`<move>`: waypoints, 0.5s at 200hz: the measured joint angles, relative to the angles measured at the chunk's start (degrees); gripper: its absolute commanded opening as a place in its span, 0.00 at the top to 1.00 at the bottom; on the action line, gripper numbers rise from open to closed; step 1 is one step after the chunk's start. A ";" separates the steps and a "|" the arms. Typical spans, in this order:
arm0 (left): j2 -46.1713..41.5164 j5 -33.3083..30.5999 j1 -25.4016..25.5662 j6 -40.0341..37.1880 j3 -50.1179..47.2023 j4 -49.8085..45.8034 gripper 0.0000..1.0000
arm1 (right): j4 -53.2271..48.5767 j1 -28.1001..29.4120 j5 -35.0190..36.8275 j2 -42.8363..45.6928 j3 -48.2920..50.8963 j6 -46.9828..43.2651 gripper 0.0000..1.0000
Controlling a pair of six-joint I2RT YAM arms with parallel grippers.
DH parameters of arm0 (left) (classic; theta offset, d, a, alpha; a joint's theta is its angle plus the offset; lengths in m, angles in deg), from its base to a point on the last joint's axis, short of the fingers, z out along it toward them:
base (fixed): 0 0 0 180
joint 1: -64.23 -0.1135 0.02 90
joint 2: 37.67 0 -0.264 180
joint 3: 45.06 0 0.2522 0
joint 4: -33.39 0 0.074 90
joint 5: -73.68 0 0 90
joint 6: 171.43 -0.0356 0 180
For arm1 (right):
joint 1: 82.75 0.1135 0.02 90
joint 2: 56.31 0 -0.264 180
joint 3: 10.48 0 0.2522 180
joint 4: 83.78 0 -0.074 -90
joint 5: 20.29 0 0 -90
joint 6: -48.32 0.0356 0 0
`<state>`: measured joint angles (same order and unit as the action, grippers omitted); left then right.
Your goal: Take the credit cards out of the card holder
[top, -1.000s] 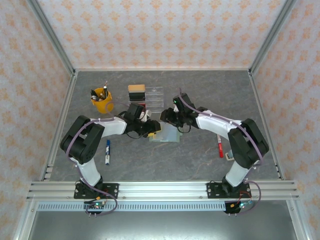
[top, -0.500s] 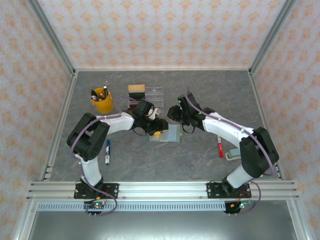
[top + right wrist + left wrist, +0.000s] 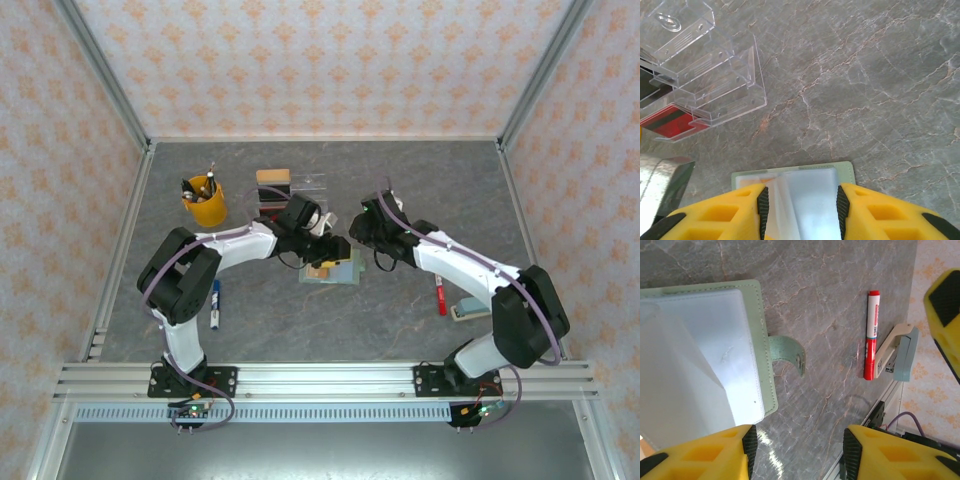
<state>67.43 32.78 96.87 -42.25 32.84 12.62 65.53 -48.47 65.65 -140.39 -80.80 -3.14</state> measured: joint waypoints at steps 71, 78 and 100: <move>-10.80 -1.68 -0.39 -3.96 1.70 -3.10 0.57 | -0.26 0.00 1.29 0.83 0.11 0.42 0.58; -11.32 -2.60 -0.83 -4.39 1.73 -3.89 0.58 | -0.26 0.00 1.14 0.83 0.11 0.39 0.58; -11.52 -6.95 -3.45 -4.70 1.25 -6.75 0.58 | -0.22 0.00 -1.16 0.63 0.09 -0.31 0.58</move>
<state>55.92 25.83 93.42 -46.95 34.09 5.87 65.32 -48.47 64.50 -139.75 -80.71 -3.44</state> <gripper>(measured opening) 0.418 0.422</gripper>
